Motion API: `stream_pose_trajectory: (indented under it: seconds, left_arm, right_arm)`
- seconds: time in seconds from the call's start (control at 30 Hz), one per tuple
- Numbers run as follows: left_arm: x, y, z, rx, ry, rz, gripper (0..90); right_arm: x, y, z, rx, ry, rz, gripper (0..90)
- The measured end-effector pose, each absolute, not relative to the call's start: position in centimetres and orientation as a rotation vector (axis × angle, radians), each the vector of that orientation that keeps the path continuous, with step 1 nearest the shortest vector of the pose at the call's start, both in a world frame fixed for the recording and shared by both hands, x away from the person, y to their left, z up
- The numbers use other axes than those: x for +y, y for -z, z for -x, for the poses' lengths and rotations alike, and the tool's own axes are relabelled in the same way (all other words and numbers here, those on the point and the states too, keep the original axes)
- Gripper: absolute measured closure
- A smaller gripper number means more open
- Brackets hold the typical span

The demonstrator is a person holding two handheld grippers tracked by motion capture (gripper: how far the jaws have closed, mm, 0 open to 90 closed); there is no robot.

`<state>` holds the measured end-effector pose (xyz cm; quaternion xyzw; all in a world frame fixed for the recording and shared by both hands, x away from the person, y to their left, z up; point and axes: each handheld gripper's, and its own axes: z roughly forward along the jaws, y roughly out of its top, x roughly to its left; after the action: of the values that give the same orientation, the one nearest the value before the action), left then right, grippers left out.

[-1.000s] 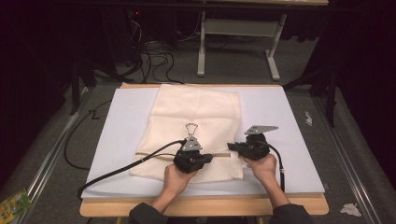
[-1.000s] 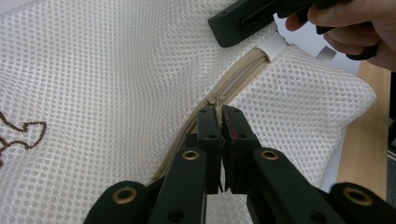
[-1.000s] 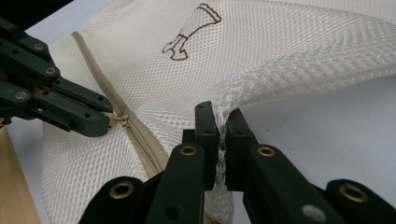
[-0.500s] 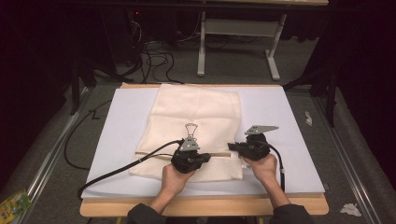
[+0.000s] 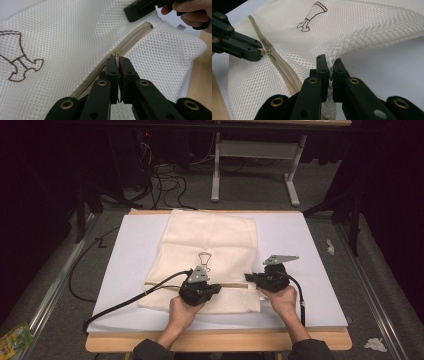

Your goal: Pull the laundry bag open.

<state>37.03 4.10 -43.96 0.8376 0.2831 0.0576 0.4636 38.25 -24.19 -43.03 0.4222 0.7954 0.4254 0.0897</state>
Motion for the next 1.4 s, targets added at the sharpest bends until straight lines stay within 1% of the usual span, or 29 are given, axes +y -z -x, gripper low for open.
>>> stream_pose_trajectory:
  seconds: [0.33, 1.07, 1.4]
  left_arm:
    - [5.2, 43.5, -37.1, 0.717, -0.165, -2.047, 87.2]
    - [5.9, 43.5, -36.9, 0.731, -0.159, -2.02, 87.2]
    - [6.7, 43.1, -36.9, 0.74, -0.187, -2.011, 87.2]
  right_arm:
    - [-24.3, 42.8, -38.3, 2.356, -1.273, -1.256, 88.4]
    - [-24.3, 42.9, -38.3, 2.355, -1.267, -1.253, 88.4]
    - [-24.6, 42.8, -38.2, 2.347, -1.264, -1.256, 88.4]
